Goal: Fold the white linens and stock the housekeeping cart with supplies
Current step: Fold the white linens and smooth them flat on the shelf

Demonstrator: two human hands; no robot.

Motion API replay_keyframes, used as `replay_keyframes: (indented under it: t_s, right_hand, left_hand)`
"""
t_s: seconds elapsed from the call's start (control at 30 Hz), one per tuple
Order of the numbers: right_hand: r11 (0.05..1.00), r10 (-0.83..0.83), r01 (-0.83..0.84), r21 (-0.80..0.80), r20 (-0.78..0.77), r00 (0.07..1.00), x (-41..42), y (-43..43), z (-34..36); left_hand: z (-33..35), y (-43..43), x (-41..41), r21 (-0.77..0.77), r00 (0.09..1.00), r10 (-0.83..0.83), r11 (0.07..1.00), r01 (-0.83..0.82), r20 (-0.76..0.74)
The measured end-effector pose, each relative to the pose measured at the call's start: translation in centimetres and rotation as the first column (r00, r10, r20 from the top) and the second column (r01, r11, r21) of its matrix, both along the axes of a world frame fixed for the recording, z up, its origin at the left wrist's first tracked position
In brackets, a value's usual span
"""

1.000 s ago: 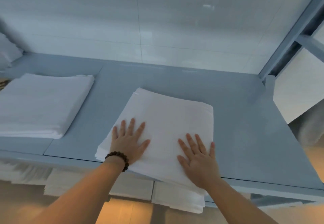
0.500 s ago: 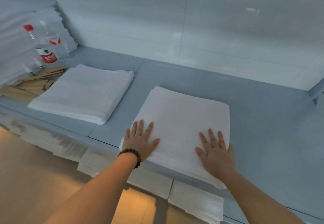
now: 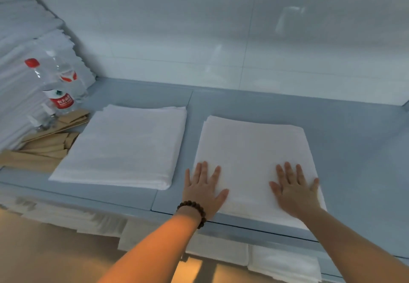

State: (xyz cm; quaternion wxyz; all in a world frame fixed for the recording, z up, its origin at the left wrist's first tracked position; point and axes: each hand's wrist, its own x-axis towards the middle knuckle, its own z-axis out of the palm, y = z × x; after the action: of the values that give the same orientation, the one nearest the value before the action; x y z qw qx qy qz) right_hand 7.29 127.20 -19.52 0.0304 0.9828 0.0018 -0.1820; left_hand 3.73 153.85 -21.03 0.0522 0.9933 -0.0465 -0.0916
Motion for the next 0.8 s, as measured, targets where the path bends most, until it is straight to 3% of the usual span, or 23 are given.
replay_keyframes:
  t_s: [0.1,0.2,0.33,0.43,0.8]
  right_hand:
    - [0.997,0.026,-0.026,0.075,0.004,1.0,-1.8,5.1,0.1]
    - [0.982,0.105,-0.106,0.156,0.016,0.994,-2.9,10.3,0.3]
    - [0.966,0.19,-0.192,0.175,0.033,0.981,-2.9,15.9,0.4]
    - [0.959,0.217,-0.222,0.179,0.045,0.975,-2.5,18.9,0.4]
    - [0.903,0.345,-0.36,0.236,0.104,0.933,-2.8,25.0,1.1]
  left_hand:
    - [1.5,2.7,0.1,-0.002,0.996,-0.026,1.0,0.027,0.087]
    - [3.0,6.7,1.6,0.04,0.985,0.073,0.996,-0.08,0.155]
    - [2.9,12.3,3.3,0.028,0.976,0.219,0.975,-0.219,0.015]
    - [1.6,13.9,3.3,0.023,0.975,0.206,0.979,-0.205,-0.084]
    - [0.1,12.3,-1.1,-0.035,0.986,0.154,0.987,-0.156,-0.066]
